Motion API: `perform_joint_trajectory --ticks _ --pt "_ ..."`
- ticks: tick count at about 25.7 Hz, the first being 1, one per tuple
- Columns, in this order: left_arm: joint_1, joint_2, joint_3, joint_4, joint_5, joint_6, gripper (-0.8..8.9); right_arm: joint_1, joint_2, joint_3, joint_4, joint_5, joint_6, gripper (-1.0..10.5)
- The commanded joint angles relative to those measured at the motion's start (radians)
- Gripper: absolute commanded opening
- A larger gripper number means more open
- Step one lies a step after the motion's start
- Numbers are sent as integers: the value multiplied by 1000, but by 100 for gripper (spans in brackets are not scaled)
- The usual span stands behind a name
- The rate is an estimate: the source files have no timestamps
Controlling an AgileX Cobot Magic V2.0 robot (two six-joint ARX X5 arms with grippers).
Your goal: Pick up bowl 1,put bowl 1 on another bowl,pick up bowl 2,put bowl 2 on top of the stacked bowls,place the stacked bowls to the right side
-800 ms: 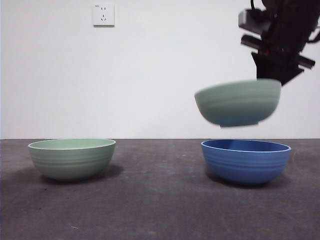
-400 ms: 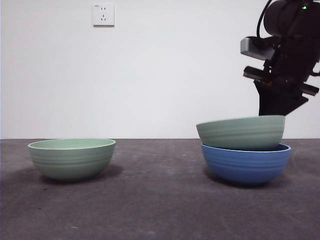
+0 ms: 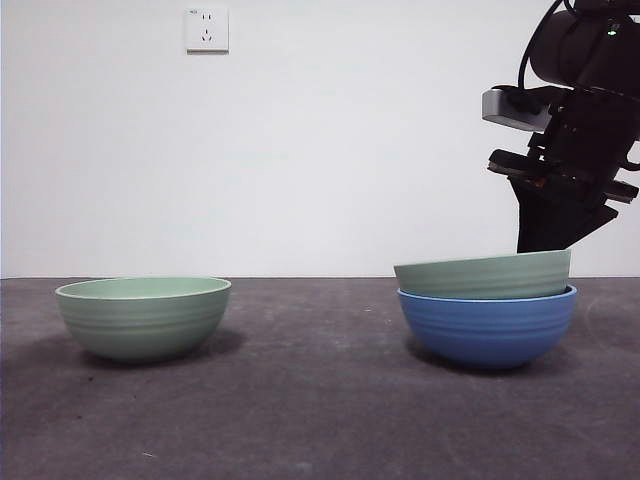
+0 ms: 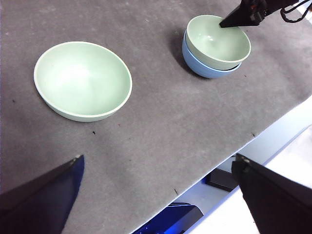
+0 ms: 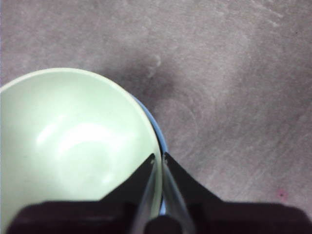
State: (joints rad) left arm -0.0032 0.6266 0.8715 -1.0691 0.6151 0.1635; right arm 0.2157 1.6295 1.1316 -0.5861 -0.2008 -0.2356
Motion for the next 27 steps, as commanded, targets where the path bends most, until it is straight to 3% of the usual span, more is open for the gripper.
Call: perform_joint_trajectory --ticks 1,12,16,27 --pt "-4 13 3 6 -9 -3 597 0 5 -13 -1 -7 4 252" --pt "-4 103 3 88 -13 -25 597 3 -89 -12 2 7 19 290" --pt "-5 181 3 175 -22 -68 597 0 -224 -12 -18 79 61 289" --pt "-110 543 39 432 -311 -156 597 2 -654 -12 -220 99 157 288"
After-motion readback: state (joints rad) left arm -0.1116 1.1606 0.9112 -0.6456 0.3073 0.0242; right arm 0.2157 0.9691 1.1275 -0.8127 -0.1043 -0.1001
